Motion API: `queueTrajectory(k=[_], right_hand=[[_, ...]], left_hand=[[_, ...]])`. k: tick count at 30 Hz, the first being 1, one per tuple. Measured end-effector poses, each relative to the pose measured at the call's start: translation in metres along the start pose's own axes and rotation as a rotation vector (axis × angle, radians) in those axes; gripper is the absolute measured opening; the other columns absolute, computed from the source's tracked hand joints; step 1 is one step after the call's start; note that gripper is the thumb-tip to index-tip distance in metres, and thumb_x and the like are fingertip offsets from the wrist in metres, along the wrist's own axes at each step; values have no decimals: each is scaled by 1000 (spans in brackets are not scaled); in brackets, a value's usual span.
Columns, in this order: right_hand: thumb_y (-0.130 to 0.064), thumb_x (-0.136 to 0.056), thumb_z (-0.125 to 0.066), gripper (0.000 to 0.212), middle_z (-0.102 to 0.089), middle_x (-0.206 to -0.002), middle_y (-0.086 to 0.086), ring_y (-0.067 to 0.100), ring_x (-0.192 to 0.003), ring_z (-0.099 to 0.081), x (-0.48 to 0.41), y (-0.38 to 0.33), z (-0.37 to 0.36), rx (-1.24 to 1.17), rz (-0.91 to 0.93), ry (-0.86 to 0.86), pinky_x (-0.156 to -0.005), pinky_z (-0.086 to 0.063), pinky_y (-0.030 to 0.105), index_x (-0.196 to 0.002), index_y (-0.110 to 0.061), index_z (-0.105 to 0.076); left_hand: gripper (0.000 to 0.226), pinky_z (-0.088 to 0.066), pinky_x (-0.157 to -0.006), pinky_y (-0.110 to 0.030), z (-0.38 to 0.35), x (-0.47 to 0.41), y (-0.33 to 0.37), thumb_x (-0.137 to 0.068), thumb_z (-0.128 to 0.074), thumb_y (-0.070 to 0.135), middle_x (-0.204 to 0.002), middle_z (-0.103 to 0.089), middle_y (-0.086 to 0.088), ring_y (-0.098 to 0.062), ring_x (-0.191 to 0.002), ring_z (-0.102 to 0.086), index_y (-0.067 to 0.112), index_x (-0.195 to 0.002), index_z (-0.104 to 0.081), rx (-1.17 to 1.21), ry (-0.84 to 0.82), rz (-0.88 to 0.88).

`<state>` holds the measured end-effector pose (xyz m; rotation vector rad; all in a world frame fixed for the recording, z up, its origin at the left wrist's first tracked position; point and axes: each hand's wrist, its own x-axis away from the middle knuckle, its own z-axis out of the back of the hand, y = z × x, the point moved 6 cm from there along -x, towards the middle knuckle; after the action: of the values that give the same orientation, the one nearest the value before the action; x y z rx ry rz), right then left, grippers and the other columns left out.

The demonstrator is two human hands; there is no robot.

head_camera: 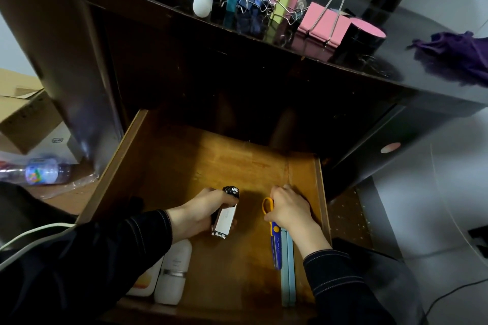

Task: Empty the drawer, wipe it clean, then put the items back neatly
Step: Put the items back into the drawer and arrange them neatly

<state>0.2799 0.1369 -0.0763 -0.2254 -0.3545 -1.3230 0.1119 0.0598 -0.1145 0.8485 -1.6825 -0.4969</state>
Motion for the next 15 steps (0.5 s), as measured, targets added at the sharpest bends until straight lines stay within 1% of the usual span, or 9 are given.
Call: queueTrajectory(k=[2,4,5,6,8,10,12,14,15], right_hand=[[-40,-87,-75,52,-50,-129,8,27,-108,-61,2,-1,1,-22,4,13,-85,-56,36,-126,-15,-50],[-46,-93,-66,57,-46,-134,7,26,-111,-59,8,0,3,-60,23,60,-83,-54,32,-136,-17,-44],[-48,-95,-62,57,-44,-136,5,25,-114,-57,13,1,4,-67,45,88,-83,-53,31,-140,-19,-42],[-49,-97,-59,56,-44,-138,3,24,-117,-55,19,2,5,-61,81,111,-86,-53,31,-142,-20,-41],[-47,-97,-58,54,-44,-138,0,23,-122,-51,34,5,0,-20,185,113,-91,-54,34,-143,-23,-41],[-42,-96,-61,56,-41,-142,1,24,-125,-49,49,6,-10,69,294,91,-92,-55,37,-144,-23,-39],[-34,-94,-66,61,-35,-149,3,28,-129,-46,57,6,-20,140,337,61,-94,-55,40,-147,-21,-36],[-28,-93,-68,62,-34,-150,5,31,-131,-46,55,5,-24,117,292,9,-98,-52,43,-147,-21,-36],[-26,-93,-68,59,-37,-148,5,32,-129,-47,53,5,-24,93,265,-13,-98,-52,44,-144,-21,-38]], left_hand=[[32,-56,-64,-41,-1,1,2,-93,-60,6,-92,-60,-22,-33,-75,-67,-10,-119,-52,-13,-9,-10],[29,-57,-72,-44,-1,1,4,-92,-60,4,-98,-62,-21,-34,-85,-65,-9,-118,-55,-25,-11,-25],[27,-57,-75,-44,0,1,5,-91,-61,3,-98,-63,-20,-33,-88,-65,-8,-116,-58,-41,-8,-33],[23,-57,-75,-42,1,0,4,-90,-63,3,-94,-66,-18,-31,-87,-67,-6,-112,-61,-67,-3,-43],[16,-57,-68,-33,2,-2,2,-87,-69,6,-80,-73,-8,-20,-78,-72,3,-103,-67,-156,16,-63],[15,-55,-57,-24,1,-3,-1,-84,-75,11,-71,-75,2,-10,-68,-72,14,-97,-67,-245,38,-72],[21,-56,-57,-24,-3,-6,-7,-83,-78,15,-79,-75,0,-10,-72,-71,17,-100,-65,-336,50,-79],[33,-57,-59,-27,-7,-6,-14,-83,-78,16,-92,-72,-4,-14,-80,-70,16,-111,-61,-401,53,-84],[38,-57,-58,-28,-9,-6,-17,-83,-77,16,-97,-71,-4,-14,-82,-70,16,-116,-58,-417,51,-89]])
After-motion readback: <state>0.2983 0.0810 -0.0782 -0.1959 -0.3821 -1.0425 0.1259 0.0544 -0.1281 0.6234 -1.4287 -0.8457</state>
